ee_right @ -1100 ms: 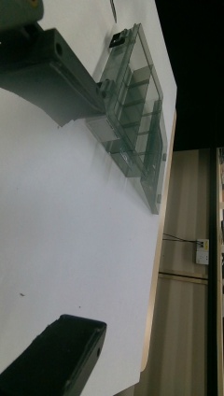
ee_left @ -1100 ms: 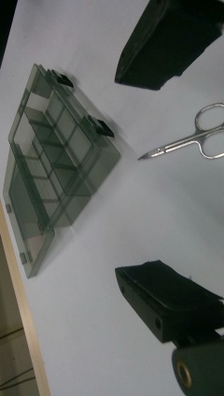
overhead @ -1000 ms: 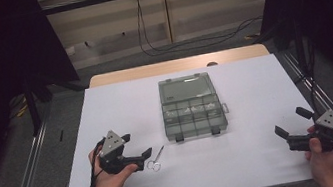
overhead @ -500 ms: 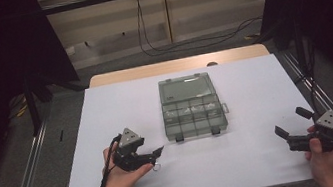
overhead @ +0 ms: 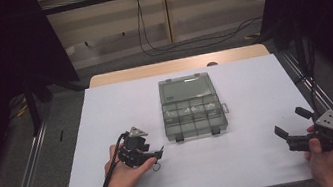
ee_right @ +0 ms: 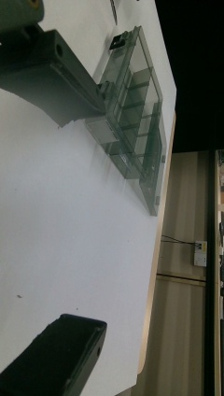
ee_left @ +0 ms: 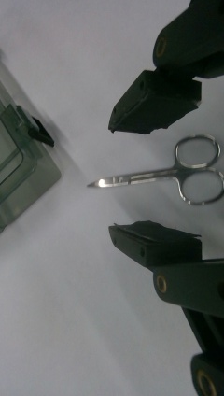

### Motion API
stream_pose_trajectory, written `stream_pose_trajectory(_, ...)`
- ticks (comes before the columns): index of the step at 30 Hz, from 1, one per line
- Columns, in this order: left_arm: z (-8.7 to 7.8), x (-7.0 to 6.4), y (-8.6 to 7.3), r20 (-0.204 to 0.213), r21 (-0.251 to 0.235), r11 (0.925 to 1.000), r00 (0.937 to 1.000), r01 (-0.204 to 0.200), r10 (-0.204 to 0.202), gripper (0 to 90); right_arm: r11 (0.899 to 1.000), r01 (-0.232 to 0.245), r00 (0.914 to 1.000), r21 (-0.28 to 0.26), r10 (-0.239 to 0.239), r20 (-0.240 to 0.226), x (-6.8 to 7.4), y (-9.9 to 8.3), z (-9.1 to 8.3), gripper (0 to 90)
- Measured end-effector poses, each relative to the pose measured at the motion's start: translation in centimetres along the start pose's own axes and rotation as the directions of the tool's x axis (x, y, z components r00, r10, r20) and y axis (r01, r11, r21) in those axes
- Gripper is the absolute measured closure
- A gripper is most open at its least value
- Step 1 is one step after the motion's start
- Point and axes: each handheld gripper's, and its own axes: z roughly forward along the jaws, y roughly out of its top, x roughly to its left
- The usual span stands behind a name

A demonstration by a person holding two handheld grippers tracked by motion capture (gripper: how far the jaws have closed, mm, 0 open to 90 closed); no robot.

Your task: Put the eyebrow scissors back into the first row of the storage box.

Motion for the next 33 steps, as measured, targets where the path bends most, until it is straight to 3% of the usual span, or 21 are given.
stream_pose_trajectory(2, 0.4, -0.4, 0.2, -0.017, 0.019, 0.9998, 0.9999, 0.0, 0.001, 44.9, 1.0, -0.004, 1.0, -0.001, 0.004, 0.004, 0.0, 0.0, 0.0, 0.1)
stream_pose_trajectory(5, 0.7, -1.0, 0.4, -0.049, 0.055, 0.998, 0.9982, -0.032, 0.035, 49.4, 1.0, 0.001, 1.0, 0.004, -0.001, -0.002, 0.0, 0.0, 0.0, 0.1)
stream_pose_trajectory(7, 0.9, -1.4, 0.6, -0.096, 0.074, 0.9961, 0.9939, -0.047, 0.054, 51.4, 1.0, 0.0, 1.0, 0.006, 0.0, -0.001, 0.0, 0.0, -0.1, 0.1)
stream_pose_trajectory(9, 1.2, -1.6, 0.7, -0.118, 0.09, 0.9943, 0.9906, -0.058, 0.068, 56.3, 1.0, 0.003, 1.0, 0.001, -0.003, 0.004, 0.0, 0.0, 0.0, 0.1)
stream_pose_trajectory(17, 2.1, -2.2, 0.8, -0.178, 0.14, 0.9877, 0.9794, -0.071, 0.095, 64.0, 1.0, 0.003, 1.0, -0.001, -0.003, 0.006, 0.0, -0.1, -0.1, 0.0)
stream_pose_trajectory(22, 2.1, -2.4, 1.1, -0.157, 0.155, 0.9878, 0.9865, -0.02, 0.045, 75.7, 1.0, -0.002, 1.0, 0.004, 0.002, 0.006, 0.0, 0.0, -0.1, 0.1)
stream_pose_trajectory(23, 2.1, -2.2, 1.1, -0.149, 0.157, 0.9876, 0.9883, -0.008, 0.032, 84.7, 1.0, -0.002, 1.0, 0.004, 0.002, 0.005, 0.0, 0.0, -0.1, 0.1)
stream_pose_trajectory(26, 2.0, -1.8, 1.1, -0.122, 0.156, 0.9872, 0.9924, 0.034, -0.015, 85.1, 1.0, -0.003, 1.0, 0.006, 0.003, 0.005, 0.0, 0.0, -0.1, 0.1)
stream_pose_trajectory(33, 2.0, -1.8, 1.3, -0.112, 0.152, 0.9878, 0.9935, 0.036, -0.019, 85.4, 1.0, -0.01, 0.9999, 0.001, 0.01, 0.007, -0.1, -0.1, -0.1, 0.1)
